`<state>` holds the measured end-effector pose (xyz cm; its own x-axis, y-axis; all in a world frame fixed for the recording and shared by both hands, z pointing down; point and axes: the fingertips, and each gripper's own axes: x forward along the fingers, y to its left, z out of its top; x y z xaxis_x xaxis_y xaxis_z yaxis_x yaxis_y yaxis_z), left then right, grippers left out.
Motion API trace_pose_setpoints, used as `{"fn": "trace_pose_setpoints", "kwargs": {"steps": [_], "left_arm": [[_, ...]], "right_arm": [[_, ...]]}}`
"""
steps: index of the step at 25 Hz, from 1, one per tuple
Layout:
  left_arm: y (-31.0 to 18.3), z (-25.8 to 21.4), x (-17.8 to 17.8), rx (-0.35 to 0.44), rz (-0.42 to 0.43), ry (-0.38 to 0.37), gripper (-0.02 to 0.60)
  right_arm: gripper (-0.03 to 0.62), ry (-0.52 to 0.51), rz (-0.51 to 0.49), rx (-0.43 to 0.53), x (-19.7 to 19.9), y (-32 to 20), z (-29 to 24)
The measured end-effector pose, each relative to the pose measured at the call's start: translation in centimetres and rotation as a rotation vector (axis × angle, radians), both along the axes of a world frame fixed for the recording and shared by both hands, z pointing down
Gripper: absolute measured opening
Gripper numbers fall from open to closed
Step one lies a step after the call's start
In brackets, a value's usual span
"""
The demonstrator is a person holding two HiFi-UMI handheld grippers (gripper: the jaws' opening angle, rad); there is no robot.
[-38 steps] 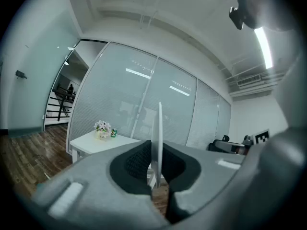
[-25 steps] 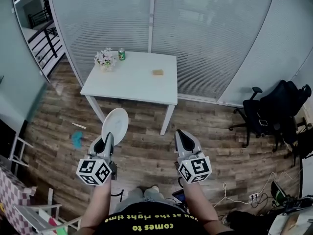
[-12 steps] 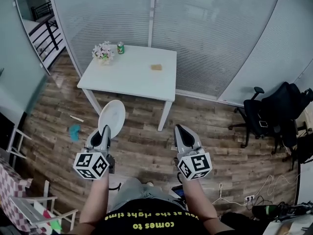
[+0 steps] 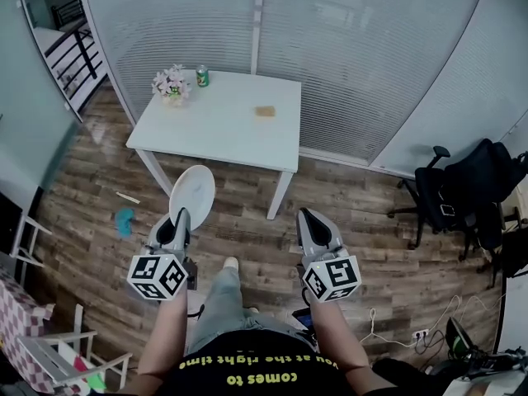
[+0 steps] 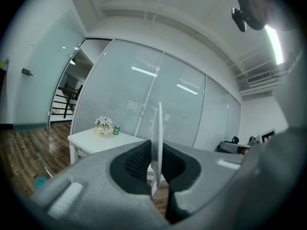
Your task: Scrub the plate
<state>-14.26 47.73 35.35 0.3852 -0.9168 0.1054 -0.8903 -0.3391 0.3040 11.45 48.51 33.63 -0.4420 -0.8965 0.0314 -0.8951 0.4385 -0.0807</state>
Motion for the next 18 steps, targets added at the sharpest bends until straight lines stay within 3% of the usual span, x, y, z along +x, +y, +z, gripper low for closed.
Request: {"fn": "trace_pose_setpoints", "kwargs": {"steps": [18], "left_arm": [[-21.0,0.7,-2.3,-0.017,0.087,-0.007,0.020]], "right_arm": [[0.006,0.013,0.096,-0.046,-1.7,-18.0,1.6]]}}
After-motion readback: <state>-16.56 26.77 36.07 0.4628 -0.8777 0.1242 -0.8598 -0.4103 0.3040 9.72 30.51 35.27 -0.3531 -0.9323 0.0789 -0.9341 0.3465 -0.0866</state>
